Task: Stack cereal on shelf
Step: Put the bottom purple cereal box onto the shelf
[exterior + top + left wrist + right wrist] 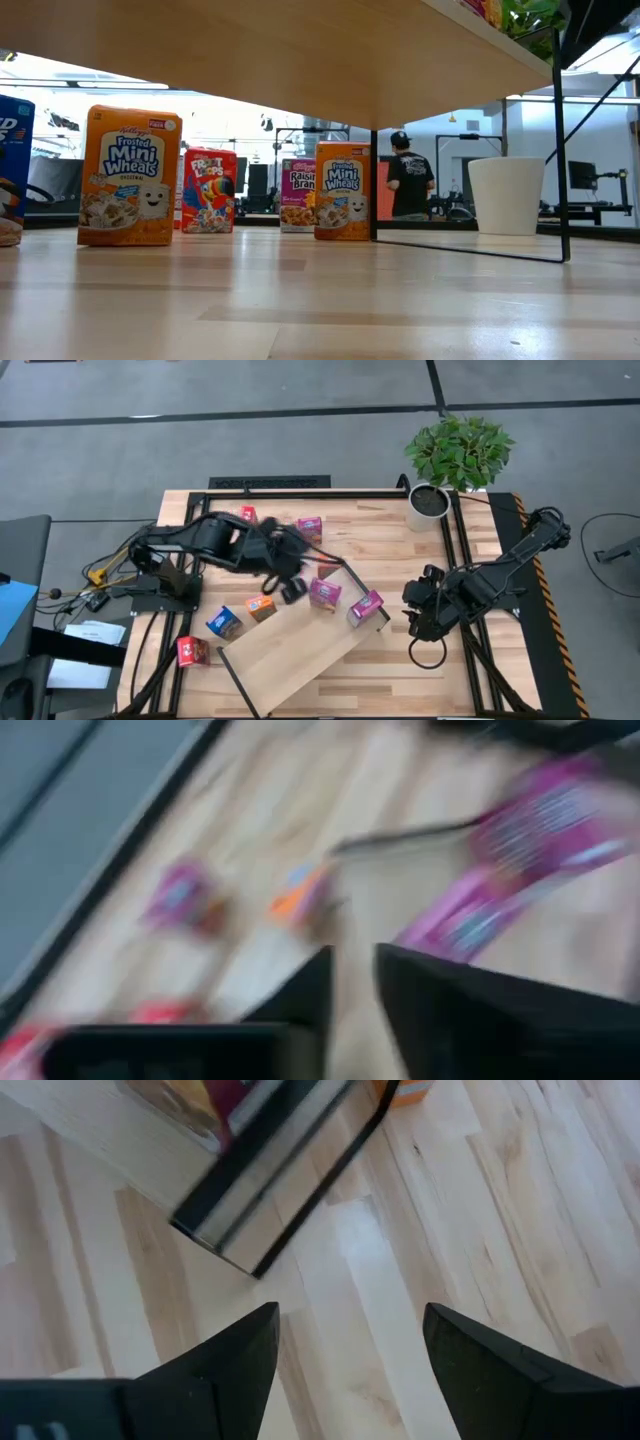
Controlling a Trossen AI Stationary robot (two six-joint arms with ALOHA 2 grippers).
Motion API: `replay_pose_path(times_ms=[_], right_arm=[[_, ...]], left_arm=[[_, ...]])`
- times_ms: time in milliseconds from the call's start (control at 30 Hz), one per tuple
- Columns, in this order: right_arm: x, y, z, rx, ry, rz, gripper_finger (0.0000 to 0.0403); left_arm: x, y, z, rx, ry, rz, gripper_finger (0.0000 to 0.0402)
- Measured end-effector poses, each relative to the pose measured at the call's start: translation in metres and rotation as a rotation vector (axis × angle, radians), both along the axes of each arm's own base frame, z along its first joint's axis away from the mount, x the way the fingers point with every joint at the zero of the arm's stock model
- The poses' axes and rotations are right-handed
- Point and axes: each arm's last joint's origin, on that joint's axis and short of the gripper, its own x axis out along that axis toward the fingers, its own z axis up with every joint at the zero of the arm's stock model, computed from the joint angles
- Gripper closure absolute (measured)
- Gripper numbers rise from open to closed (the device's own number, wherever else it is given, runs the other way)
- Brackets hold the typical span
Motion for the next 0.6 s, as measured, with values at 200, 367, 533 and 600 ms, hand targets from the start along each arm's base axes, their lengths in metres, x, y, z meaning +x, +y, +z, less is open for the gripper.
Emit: replay_pose_path(times_ms=[200, 367, 533, 600], right_arm=[[0.0, 0.0, 0.0, -0.003, 0.002, 0.005, 0.0129], [0.0, 0.0, 0.0, 0.001, 0.004, 0.006, 0.0129], [0.0, 0.0, 0.0, 0.015, 0.014, 0.01, 0.0129], [-0.001, 0.001, 0.0, 0.016, 0.013, 0.013, 0.0129]], left_arm=[[-0.006, -0.019, -0.015, 0.082, 0.055, 0.03, 0.0397], [0.003, -0.029, -0.05, 0.137, 0.106, 0.042, 0.0401], [0.004, -0.042, -0.079, 0.101, 0.022, 0.012, 0.0401], [-0.001, -0.042, -0.088, 0.082, -0.022, 0.008, 0.0401]])
